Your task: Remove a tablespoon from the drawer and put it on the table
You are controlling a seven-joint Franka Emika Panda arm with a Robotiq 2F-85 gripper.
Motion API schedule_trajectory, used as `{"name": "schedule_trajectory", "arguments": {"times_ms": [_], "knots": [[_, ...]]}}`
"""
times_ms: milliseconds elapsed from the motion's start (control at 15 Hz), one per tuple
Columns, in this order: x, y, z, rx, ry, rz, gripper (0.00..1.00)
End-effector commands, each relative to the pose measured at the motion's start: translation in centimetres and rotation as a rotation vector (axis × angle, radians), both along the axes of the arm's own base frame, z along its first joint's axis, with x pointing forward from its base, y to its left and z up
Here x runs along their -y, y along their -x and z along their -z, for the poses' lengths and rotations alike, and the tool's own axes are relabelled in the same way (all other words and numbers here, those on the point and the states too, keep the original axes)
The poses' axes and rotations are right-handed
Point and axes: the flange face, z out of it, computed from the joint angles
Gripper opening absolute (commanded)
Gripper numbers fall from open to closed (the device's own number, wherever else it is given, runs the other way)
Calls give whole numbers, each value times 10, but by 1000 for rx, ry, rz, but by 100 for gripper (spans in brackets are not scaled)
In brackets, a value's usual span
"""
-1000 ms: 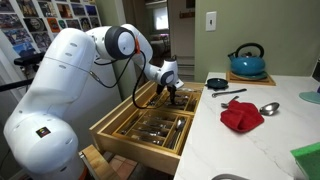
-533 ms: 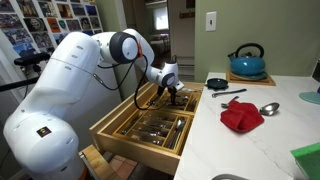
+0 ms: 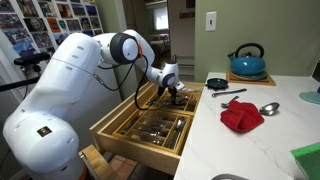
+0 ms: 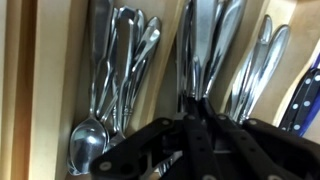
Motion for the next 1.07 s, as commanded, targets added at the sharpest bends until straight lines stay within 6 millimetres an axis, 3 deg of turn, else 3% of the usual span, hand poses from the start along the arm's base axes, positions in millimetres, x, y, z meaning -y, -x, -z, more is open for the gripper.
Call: {"name": "schedule_trajectory", "arguments": {"times_ms": [0, 333, 533, 1000], "knots": [[-4, -2, 1, -10, 9, 16, 2], [-9, 0, -3, -29, 17, 8, 2], [-10, 0, -3, -25, 17, 3, 15], [-13, 2, -7, -26, 19, -4, 23]]}}
